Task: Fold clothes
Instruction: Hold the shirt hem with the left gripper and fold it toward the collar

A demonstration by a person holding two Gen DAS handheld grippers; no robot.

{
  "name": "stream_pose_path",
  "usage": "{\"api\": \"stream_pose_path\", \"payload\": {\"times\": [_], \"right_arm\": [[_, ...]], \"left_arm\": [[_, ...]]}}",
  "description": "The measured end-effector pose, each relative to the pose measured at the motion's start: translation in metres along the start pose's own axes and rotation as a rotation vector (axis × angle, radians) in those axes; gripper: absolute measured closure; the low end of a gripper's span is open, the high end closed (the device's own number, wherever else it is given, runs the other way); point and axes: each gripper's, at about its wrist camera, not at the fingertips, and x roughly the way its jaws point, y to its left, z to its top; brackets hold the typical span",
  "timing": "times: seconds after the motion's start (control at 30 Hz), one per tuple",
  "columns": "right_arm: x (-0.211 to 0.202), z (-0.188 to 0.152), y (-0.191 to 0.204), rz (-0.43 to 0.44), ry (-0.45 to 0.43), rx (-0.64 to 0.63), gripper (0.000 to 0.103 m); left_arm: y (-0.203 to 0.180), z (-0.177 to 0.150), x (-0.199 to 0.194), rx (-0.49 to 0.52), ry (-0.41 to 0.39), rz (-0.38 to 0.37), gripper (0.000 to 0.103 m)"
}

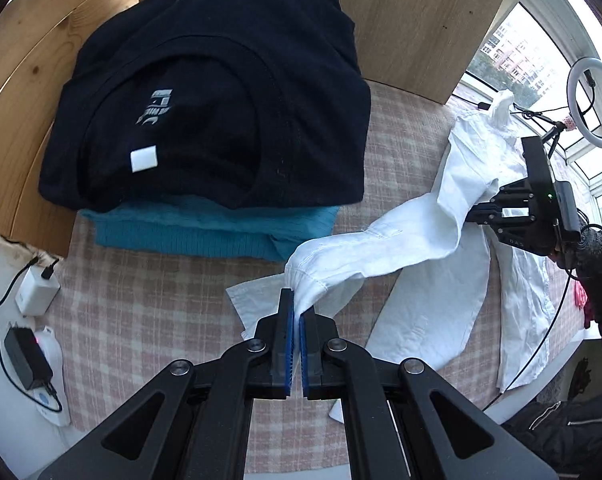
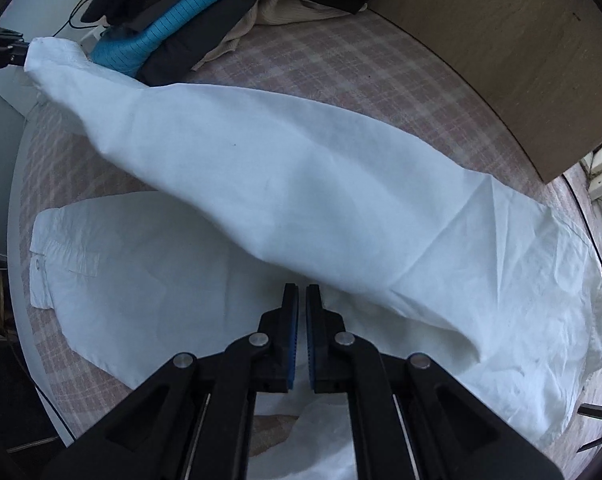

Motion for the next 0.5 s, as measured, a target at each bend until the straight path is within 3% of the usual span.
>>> {"api": "stream_pose_path", "payload": {"times": [0.07, 0.13, 0.17, 0.2, 0.3, 0.37, 0.5], "right_arm": [[0.002, 0.001, -0.004, 0.025, -0.007, 0.014, 0.098], [-0.002, 0.000, -0.003, 0.022, -0.022, -0.013, 0.081], [-0.004, 0.000, -0.002, 0.021, -0.028, -0.029, 0.061], [-0.008, -0.002, 0.002, 0.018, -0.029, -0.053, 0.055], [-0.017, -0.004, 0.008, 0.014, -0.024, -0.075, 0.047], [-0.021, -0.004, 0.010, -0.043, -0.022, -0.073, 0.047], [-0.015, 0.001, 0.005, -0.028, 0.007, -0.078, 0.047]], "left_arm": [[0.000, 0.001, 0.002, 0.008, 0.001, -0.006, 0.101], [-0.002, 0.002, 0.005, 0.019, 0.006, -0.009, 0.101], [-0.002, 0.003, 0.007, 0.025, 0.007, -0.007, 0.101], [-0.003, 0.003, 0.008, 0.031, 0.009, -0.007, 0.101], [-0.005, 0.003, 0.009, 0.044, 0.007, -0.014, 0.101], [-0.005, 0.004, 0.008, 0.045, 0.004, -0.018, 0.101], [-0.004, 0.006, 0.007, 0.045, -0.004, -0.025, 0.101]]}}
